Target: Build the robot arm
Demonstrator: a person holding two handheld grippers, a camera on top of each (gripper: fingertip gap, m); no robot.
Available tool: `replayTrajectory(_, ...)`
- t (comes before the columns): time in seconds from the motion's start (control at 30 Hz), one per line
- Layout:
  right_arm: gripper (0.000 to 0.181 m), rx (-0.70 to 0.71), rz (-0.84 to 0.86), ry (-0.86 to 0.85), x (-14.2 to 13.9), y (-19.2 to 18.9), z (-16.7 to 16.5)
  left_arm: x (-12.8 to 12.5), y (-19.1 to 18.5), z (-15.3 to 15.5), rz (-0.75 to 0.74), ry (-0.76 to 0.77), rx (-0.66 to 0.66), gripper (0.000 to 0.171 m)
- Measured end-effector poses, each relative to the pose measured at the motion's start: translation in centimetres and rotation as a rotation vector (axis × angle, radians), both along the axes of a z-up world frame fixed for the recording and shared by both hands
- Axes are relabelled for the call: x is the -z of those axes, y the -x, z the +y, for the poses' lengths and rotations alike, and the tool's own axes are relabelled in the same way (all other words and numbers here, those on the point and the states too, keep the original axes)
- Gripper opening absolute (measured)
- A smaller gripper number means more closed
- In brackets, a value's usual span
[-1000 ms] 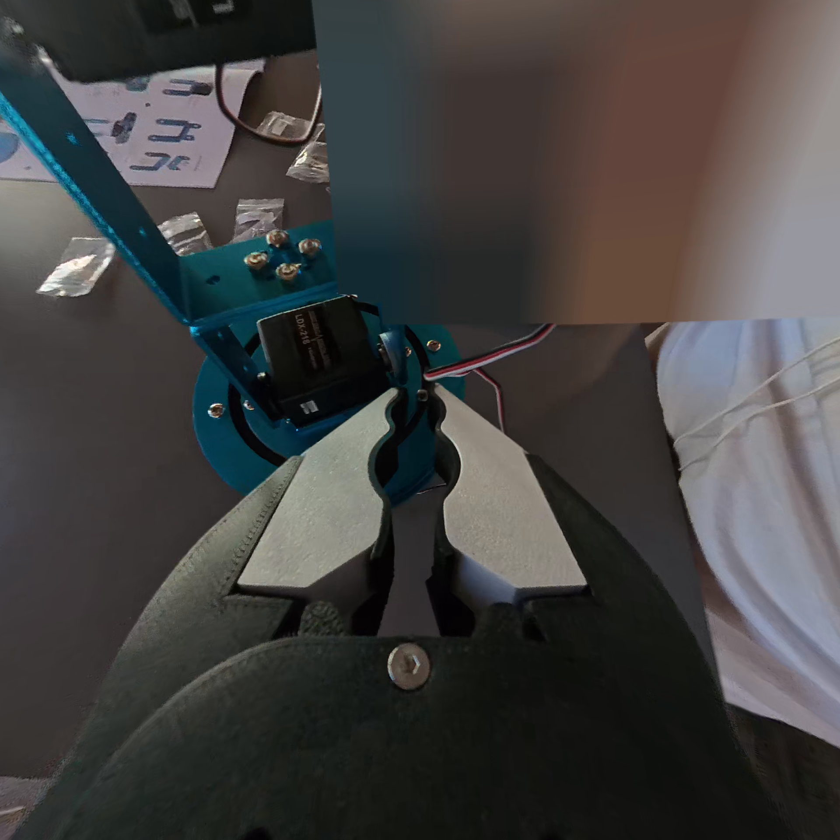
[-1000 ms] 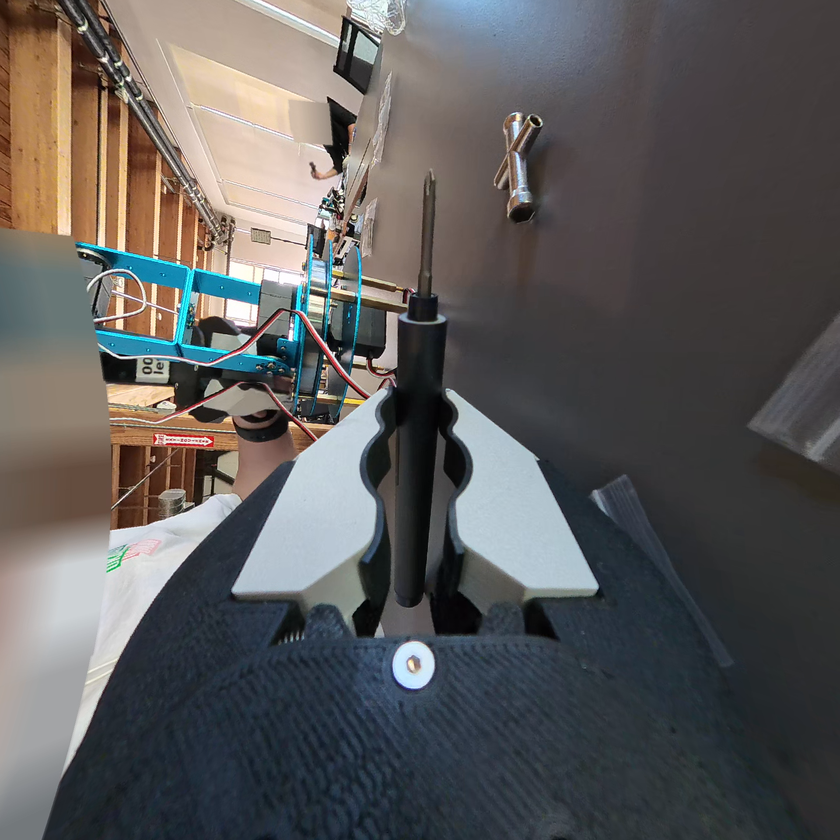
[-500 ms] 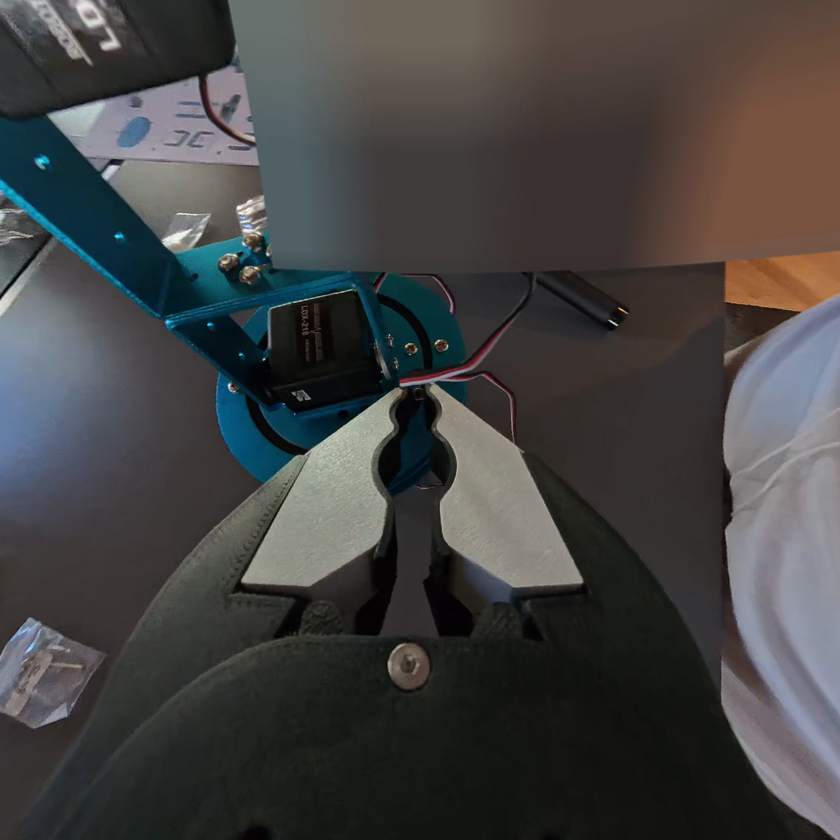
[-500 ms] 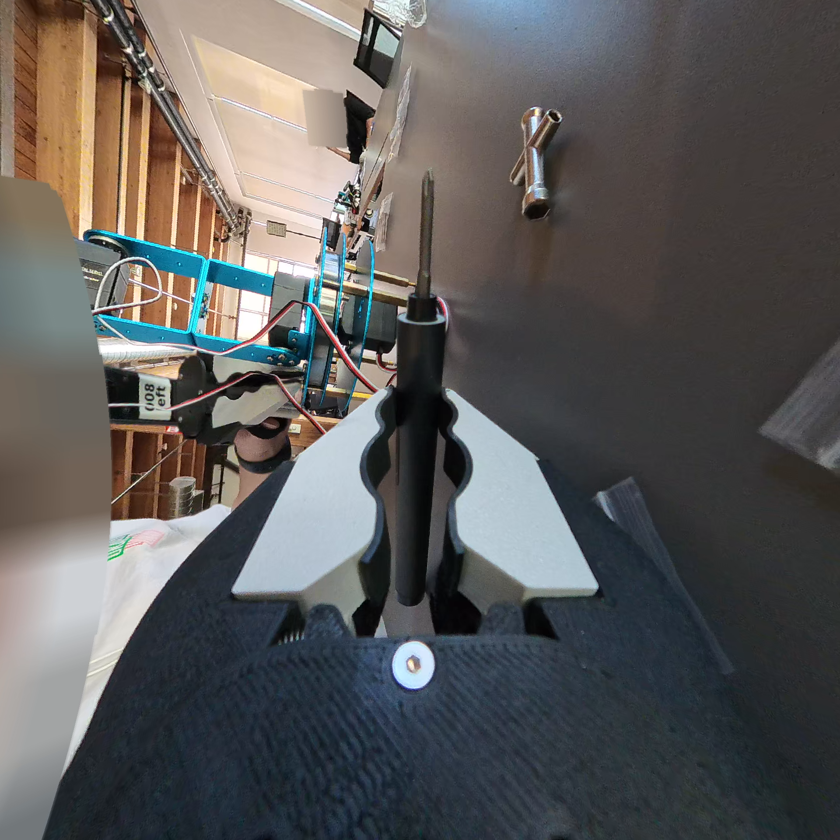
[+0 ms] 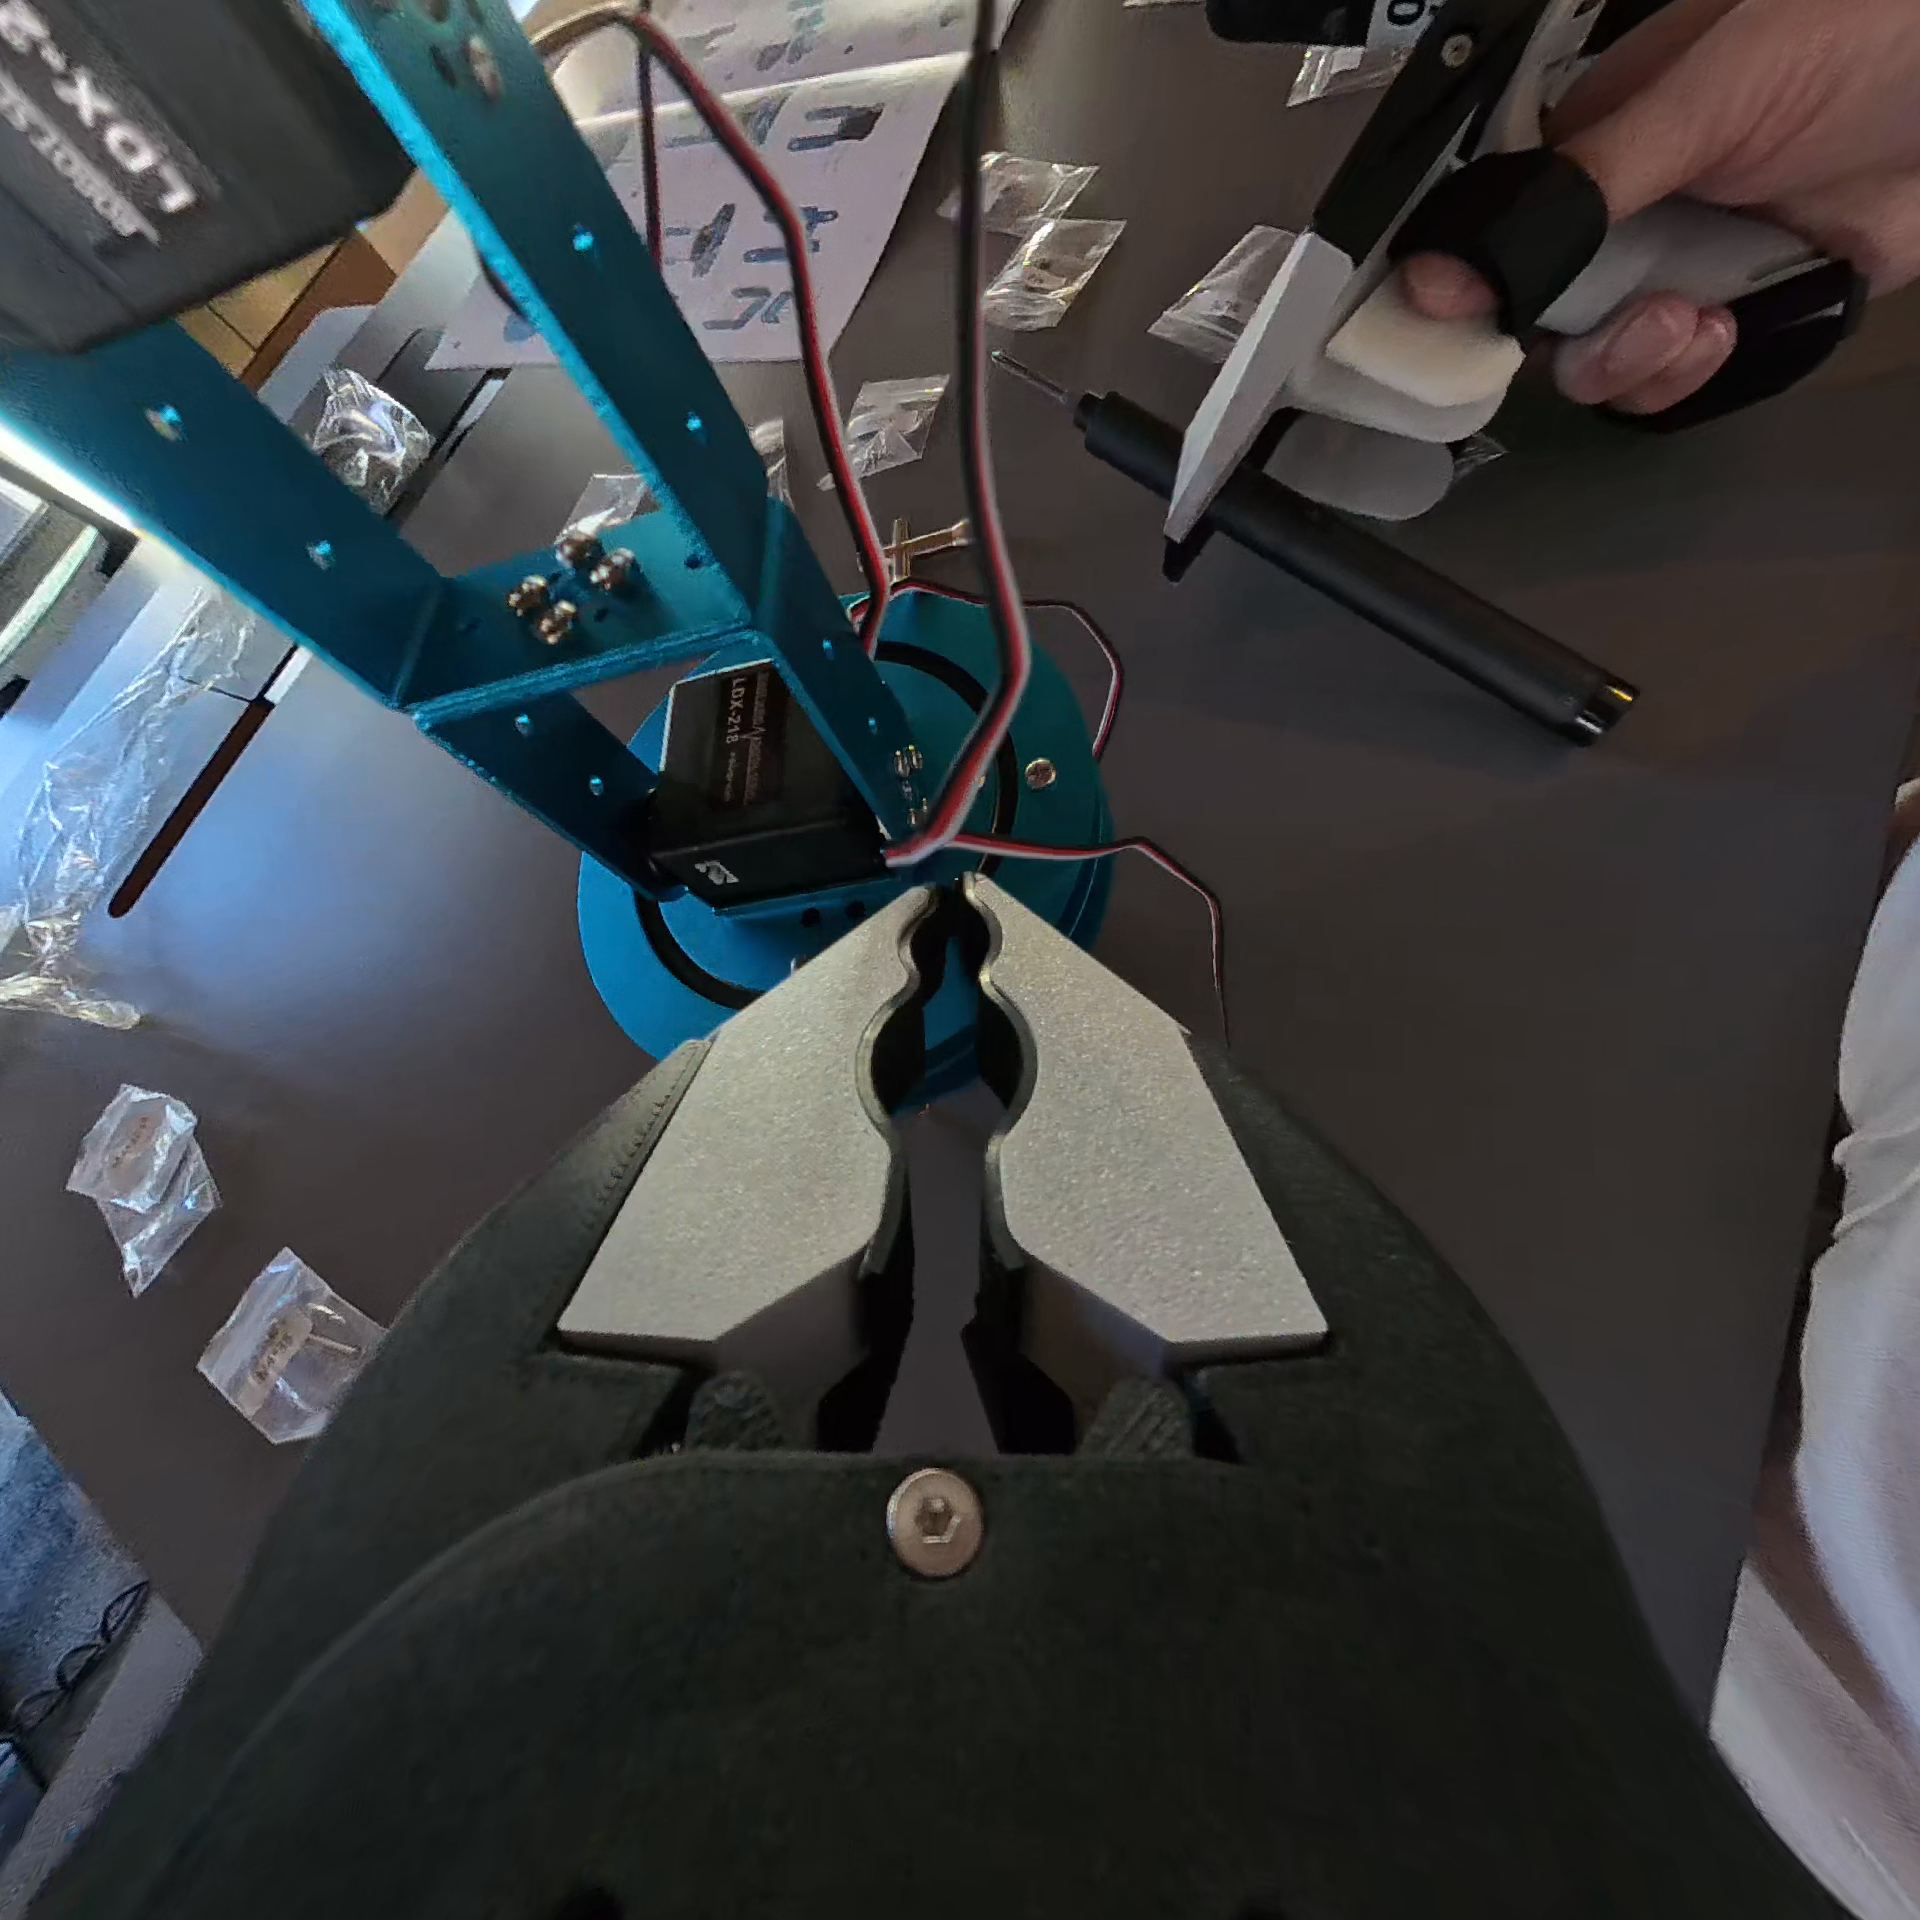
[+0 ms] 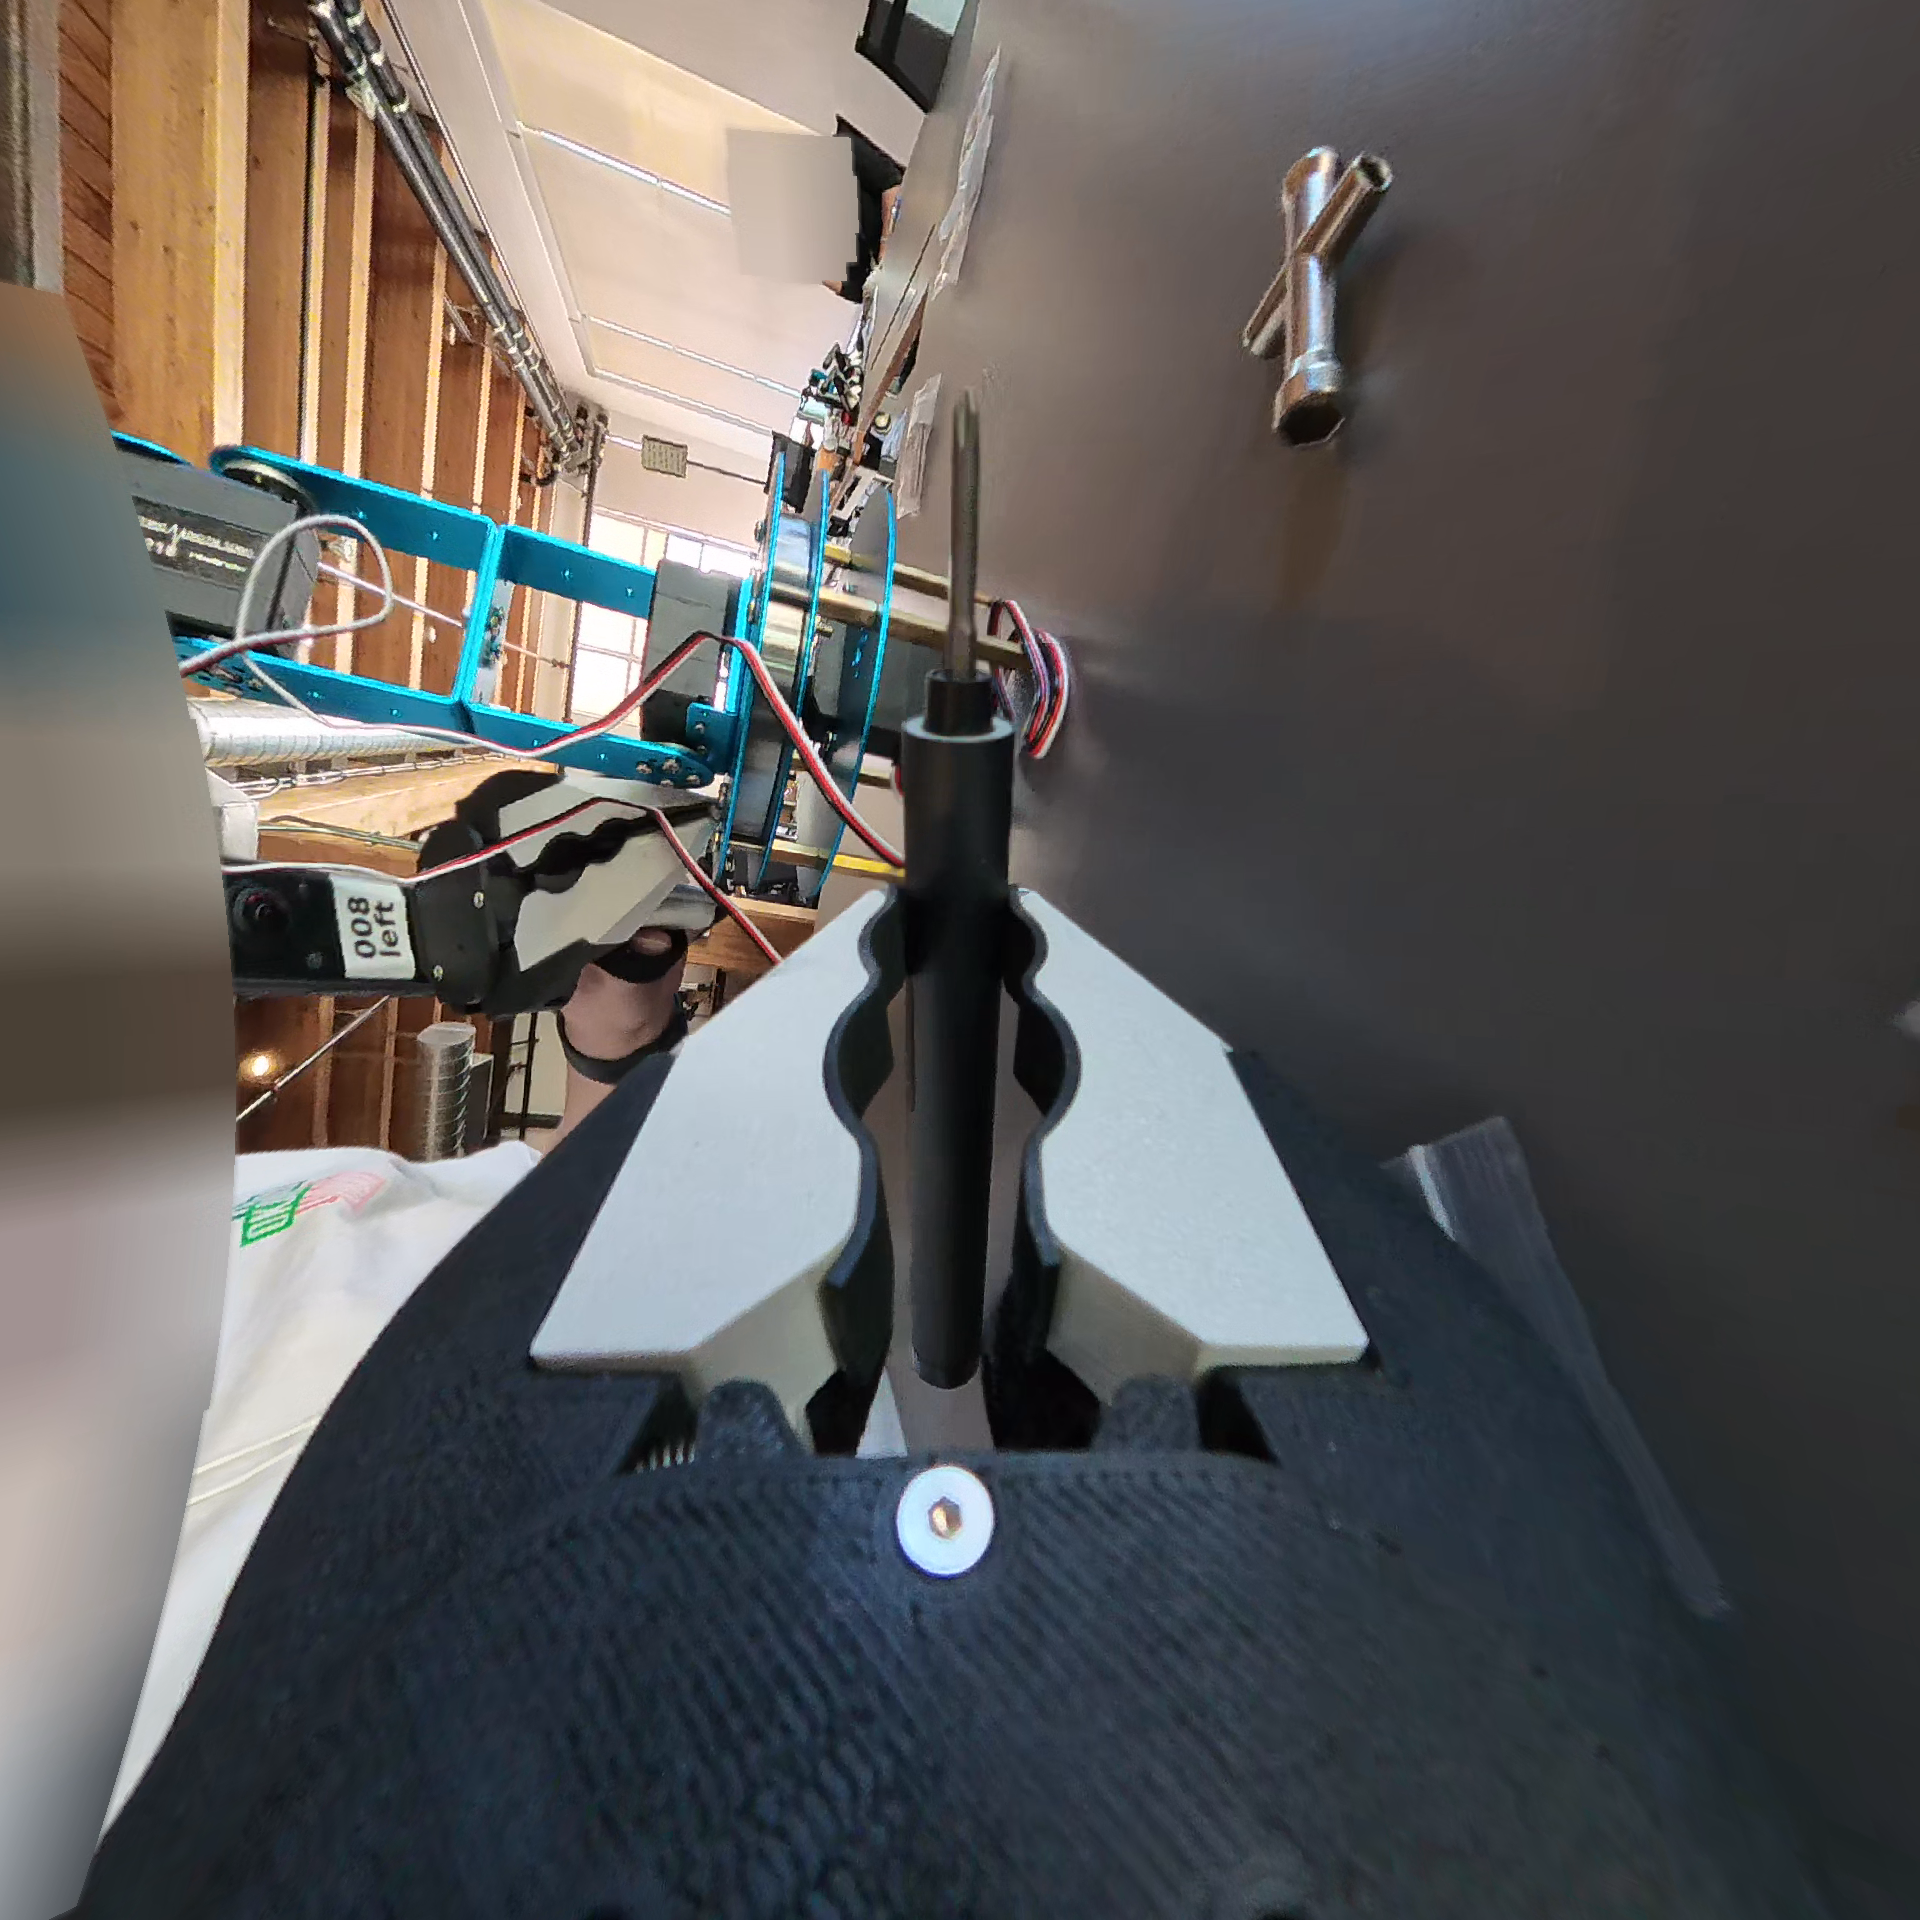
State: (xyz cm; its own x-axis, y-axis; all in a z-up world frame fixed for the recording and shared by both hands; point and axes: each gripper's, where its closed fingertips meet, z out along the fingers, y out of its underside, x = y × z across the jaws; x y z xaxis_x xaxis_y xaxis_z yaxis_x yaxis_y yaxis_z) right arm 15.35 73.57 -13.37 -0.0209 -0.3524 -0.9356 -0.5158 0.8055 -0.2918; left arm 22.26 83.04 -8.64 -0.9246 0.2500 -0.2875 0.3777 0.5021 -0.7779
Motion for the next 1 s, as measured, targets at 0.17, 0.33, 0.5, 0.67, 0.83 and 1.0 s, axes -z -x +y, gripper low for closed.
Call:
replayTrajectory(0.17,0.016,-0.045,-0.029,-0.023,-0.6,0.1,1.2,0.0,-0.2,0.2,0.069,0.010,-0.027,0.000)
replayTrajectory(0.33,0.016,-0.124,-0.112,-0.014,-2.1,0.1,2.9,0.0,-0.3,0.2,0.080,0.020,-0.041,0.000)
replayTrajectory(0.5,0.016,-0.268,-0.207,-0.069,-4.1,0.3,6.1,0.0,-0.2,0.2,0.106,0.033,-0.054,0.000)
replayTrajectory(0.67,0.016,-0.342,-0.198,-0.119,-4.0,0.1,8.7,-0.4,-0.7,0.3,0.133,0.063,-0.095,0.000)
replayTrajectory(0.83,0.016,-0.290,-0.203,-0.230,-4.4,-0.9,9.4,-1.2,-1.3,1.8,0.377,0.099,-0.219,0.025)
replayTrajectory(1.0,0.016,-0.233,-0.239,-0.239,-5.5,-1.4,10.1,-2.3,3.0,4.4,0.766,0.187,-0.256,0.028)
